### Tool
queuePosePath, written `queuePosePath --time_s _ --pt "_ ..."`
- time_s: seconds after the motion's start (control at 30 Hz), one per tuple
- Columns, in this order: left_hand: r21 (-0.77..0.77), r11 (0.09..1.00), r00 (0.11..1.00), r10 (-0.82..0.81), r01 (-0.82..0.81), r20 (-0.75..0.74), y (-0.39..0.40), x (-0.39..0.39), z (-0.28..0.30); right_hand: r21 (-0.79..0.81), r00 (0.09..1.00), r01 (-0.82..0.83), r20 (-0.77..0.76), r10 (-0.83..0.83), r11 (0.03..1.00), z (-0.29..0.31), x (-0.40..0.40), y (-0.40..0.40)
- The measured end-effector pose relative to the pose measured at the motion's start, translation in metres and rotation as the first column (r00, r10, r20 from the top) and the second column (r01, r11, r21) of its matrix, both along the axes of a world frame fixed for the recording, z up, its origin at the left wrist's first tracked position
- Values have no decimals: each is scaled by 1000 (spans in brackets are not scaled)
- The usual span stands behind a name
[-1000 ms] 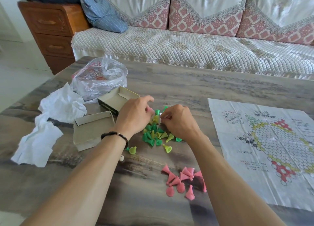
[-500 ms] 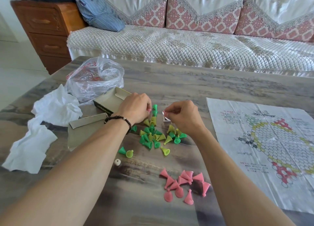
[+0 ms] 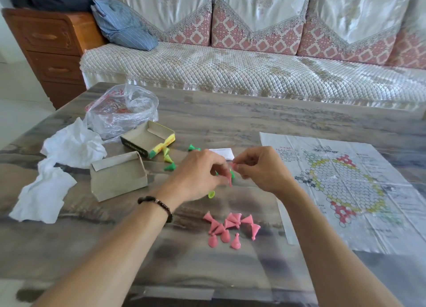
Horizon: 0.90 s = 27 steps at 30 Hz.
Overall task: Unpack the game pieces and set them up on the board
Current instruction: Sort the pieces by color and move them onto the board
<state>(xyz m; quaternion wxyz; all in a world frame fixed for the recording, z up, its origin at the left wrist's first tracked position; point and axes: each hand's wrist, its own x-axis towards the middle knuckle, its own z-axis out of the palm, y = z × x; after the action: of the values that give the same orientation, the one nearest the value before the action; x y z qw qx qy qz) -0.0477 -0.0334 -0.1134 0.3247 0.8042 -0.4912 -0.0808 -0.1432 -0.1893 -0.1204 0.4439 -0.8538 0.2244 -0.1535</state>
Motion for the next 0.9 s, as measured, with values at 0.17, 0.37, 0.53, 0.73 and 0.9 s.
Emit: queuePosePath --time_s 0.17,0.37,0.53,0.73,0.9 --pt "58 991 991 -121 124 -48 -6 -26 -10 -172 993 -70 -107 52 983 -1 -44 5" --pt "165 970 983 -165 176 -77 -13 -42 -23 -248 963 -98 -268 29 964 -8 -80 6" --pt "182 966 981 -166 182 -98 -11 -45 -23 -207 958 -124 -278 63 970 -11 -91 14" --pt "212 963 985 -152 165 -79 -6 -48 -25 -175 960 -144 -265 94 974 -10 -97 21" --pt "223 960 985 -156 168 -71 -3 -51 -27 -195 955 -144 -283 85 970 -7 -96 22"
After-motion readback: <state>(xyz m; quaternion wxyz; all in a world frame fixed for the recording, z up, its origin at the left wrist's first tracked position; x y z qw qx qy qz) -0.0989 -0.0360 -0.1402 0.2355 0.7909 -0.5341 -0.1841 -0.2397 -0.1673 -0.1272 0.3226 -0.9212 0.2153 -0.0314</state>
